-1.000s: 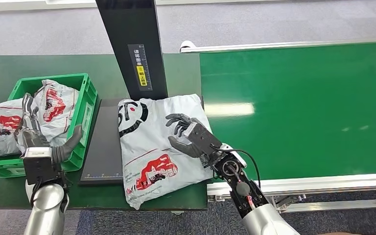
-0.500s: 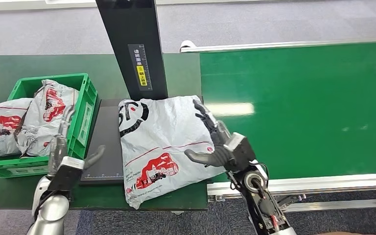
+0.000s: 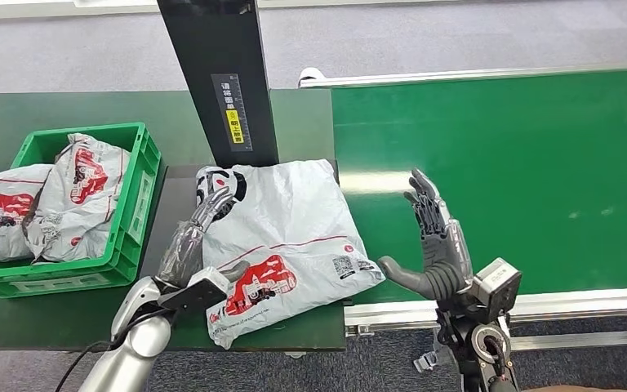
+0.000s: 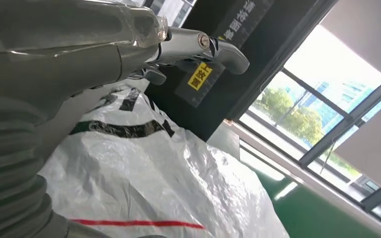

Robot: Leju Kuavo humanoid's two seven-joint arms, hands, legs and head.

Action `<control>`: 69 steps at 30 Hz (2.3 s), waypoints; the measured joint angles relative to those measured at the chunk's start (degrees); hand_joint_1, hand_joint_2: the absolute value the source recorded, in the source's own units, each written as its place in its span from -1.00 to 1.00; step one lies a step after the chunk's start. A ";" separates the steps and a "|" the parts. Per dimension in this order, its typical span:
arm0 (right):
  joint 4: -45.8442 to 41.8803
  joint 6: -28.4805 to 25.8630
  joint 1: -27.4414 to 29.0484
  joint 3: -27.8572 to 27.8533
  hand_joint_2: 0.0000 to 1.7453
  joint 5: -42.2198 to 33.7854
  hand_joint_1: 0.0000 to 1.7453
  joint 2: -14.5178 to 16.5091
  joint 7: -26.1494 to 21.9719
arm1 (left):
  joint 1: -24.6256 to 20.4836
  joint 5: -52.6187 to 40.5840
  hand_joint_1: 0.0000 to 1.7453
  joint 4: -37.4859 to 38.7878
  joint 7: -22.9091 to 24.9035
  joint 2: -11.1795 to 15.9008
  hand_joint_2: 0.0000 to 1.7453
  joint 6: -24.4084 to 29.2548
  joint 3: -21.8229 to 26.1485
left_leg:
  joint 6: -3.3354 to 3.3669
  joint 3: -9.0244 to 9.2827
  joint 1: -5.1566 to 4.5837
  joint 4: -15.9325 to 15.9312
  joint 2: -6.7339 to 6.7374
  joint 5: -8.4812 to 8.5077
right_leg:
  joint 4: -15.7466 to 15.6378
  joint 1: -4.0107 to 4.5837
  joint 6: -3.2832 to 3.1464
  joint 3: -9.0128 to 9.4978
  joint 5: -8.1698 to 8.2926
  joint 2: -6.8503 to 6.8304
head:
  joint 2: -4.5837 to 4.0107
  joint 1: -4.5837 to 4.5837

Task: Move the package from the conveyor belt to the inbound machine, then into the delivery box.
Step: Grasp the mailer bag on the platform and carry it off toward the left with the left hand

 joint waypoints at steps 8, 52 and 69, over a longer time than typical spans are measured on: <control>-1.01 2.97 1.14 -1.38 1.00 -2.12 -1.00 0.11 -1.56 | -4.17 -0.13 -1.00 8.73 -0.03 -0.75 1.00 -0.08 -3.38 | 0.00 0.00 -0.01 0.00 -0.02 0.00 | 0.00 -0.01 0.01 0.02 0.00 -0.01 | 0.02 0.00; 2.57 2.44 0.65 -1.90 1.00 -3.98 -1.00 2.45 -1.32 | -16.05 5.14 1.00 36.46 -4.61 -6.69 1.00 7.59 -9.77 | 0.04 0.22 -0.01 -0.01 -0.22 0.05 | 0.00 -0.01 0.01 0.36 0.00 -0.18 | 0.01 0.00; -1.35 -0.75 5.29 -5.34 1.00 -2.62 -1.00 2.55 -1.04 | -13.28 9.81 1.00 -1.57 -0.23 4.77 1.00 21.97 9.91 | 0.02 0.04 0.01 -0.02 -0.19 0.07 | 0.02 0.02 -0.01 0.13 -0.01 -0.16 | 0.00 0.00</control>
